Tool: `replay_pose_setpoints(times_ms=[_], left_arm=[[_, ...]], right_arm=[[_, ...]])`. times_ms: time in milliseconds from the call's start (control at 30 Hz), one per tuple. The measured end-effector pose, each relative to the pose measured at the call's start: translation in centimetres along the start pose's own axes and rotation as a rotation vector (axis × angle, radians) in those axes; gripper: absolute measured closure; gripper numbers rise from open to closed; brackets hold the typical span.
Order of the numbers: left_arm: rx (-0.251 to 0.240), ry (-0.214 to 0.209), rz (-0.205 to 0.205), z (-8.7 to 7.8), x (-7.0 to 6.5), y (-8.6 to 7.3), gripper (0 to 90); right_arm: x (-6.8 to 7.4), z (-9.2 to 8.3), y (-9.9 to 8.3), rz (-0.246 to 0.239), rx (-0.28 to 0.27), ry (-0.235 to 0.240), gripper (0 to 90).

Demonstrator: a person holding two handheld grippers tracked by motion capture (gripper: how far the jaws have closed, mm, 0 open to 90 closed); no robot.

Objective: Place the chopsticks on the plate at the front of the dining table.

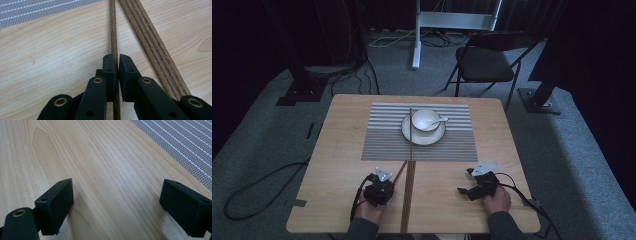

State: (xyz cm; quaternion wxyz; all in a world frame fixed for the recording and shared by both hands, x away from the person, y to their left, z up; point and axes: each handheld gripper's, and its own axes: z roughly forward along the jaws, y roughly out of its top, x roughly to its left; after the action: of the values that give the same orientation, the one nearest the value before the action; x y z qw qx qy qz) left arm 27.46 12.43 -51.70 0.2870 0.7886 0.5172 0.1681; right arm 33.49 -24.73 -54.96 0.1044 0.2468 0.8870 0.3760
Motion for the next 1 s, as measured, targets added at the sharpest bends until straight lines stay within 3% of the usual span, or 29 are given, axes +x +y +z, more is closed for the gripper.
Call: replay_pose_setpoints(times_ms=[1000], left_arm=[[-0.031,0.005,-0.022,-0.41,0.44,0.81,84.2]], right_arm=[[0.0,0.0,0.0,-0.002,0.0,0.0,11.3]])
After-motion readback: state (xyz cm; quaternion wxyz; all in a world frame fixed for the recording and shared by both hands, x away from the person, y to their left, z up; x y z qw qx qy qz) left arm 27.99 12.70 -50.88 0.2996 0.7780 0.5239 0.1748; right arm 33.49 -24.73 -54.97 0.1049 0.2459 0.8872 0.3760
